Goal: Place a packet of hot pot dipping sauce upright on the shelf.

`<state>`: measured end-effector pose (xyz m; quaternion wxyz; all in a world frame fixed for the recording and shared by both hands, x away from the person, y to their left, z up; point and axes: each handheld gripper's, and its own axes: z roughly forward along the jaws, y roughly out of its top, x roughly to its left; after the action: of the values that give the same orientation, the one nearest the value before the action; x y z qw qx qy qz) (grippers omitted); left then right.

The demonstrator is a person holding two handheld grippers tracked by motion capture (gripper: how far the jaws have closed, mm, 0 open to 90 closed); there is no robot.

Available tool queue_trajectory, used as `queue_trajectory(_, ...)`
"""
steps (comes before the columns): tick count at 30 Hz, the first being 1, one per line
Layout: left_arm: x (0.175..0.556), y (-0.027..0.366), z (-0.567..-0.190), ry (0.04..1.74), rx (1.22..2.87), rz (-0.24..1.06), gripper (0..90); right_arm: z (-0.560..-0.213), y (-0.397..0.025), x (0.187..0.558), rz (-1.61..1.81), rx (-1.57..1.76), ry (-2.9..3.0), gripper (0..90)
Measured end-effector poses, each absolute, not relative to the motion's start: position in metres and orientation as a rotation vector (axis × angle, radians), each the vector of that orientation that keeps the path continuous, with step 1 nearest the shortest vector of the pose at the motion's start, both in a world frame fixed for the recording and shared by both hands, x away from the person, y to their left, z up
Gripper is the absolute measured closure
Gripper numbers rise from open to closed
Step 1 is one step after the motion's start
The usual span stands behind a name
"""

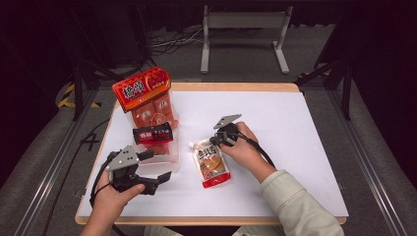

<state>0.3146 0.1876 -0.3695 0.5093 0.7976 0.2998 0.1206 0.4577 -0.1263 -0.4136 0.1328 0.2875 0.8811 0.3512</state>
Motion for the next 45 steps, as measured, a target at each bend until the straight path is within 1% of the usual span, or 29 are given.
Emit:
queue_trajectory(4,0.316,0.186,-0.372,0.724,1.927,0.291,9.7,-0.400,-0.132,0.452,1.096,0.816,2.542,90.0)
queue_trajectory(12,0.318,0.180,-0.374,0.717,1.938,0.283,9.5,-0.365,-0.146,0.426,1.294,0.729,2.468,90.0)
queue_trajectory(19,0.320,0.174,-0.378,0.717,1.945,0.262,9.1,-0.344,-0.157,0.406,1.443,0.653,2.400,90.0)
queue_trajectory(25,0.323,0.167,-0.381,0.692,1.952,0.244,8.4,-0.325,-0.161,0.387,1.513,0.512,2.345,90.0)
queue_trajectory(33,0.327,0.156,-0.387,0.657,1.945,0.218,7.3,-0.307,-0.160,0.376,1.602,0.443,2.294,90.0)
queue_trajectory(35,0.327,0.152,-0.387,0.607,1.903,0.203,7.3,-0.300,-0.158,0.370,1.653,0.408,2.279,90.0)
queue_trajectory(39,0.329,0.148,-0.388,0.567,1.857,0.193,7.5,-0.296,-0.157,0.366,1.694,0.388,2.268,90.0)
queue_trajectory(42,0.331,0.142,-0.388,0.528,1.781,0.219,9.1,-0.290,-0.154,0.361,1.720,0.360,2.254,90.0)
queue_trajectory(45,0.332,0.137,-0.388,0.537,1.746,0.163,11.6,-0.287,-0.153,0.358,1.757,0.342,2.235,90.0)
